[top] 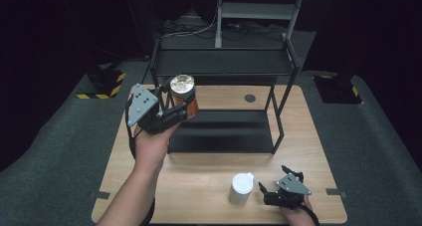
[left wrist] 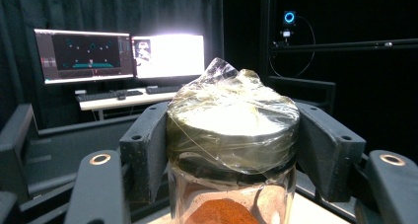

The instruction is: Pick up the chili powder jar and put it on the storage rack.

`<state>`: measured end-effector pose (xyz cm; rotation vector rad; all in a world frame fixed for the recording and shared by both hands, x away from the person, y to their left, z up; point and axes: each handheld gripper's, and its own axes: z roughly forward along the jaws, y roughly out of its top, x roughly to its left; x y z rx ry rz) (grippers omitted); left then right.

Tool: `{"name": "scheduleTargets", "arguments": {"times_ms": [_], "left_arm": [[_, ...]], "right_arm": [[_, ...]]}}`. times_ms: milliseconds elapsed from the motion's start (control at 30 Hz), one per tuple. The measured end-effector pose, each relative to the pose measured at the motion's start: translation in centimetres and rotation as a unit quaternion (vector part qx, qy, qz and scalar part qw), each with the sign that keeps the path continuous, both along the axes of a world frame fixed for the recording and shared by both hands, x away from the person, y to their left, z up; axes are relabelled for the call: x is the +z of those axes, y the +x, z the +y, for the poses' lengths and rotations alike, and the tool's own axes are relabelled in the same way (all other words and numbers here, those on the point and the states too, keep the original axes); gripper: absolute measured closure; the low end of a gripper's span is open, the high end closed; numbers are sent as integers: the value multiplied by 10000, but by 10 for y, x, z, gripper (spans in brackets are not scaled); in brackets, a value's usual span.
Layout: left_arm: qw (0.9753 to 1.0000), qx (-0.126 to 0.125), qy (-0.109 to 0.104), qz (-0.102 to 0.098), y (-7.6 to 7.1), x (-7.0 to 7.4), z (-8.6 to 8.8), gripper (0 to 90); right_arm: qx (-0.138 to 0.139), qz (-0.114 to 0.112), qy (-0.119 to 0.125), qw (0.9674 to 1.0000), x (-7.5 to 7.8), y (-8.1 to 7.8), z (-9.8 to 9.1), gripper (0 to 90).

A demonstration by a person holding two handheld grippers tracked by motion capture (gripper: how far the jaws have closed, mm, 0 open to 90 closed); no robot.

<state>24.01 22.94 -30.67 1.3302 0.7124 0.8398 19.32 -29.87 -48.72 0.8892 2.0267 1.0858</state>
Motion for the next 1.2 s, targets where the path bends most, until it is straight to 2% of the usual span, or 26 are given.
{"name": "scheduleTargets", "arguments": {"times_ms": [333,533,1000,1200], "left_arm": [[9998,120,51,-169,15,25,-8,343],[9997,176,30,-190,25,36,-13,343],[9995,284,-29,-105,53,49,-25,343],[9993,354,30,-103,63,54,-33,343]], "right_arm": [[-1,4,49,10000,0,0,-1,0],[-10,10,73,10000,0,0,-2,0],[-9,24,151,9999,-1,1,-5,0],[-5,29,168,9999,-1,1,-5,0]]}}
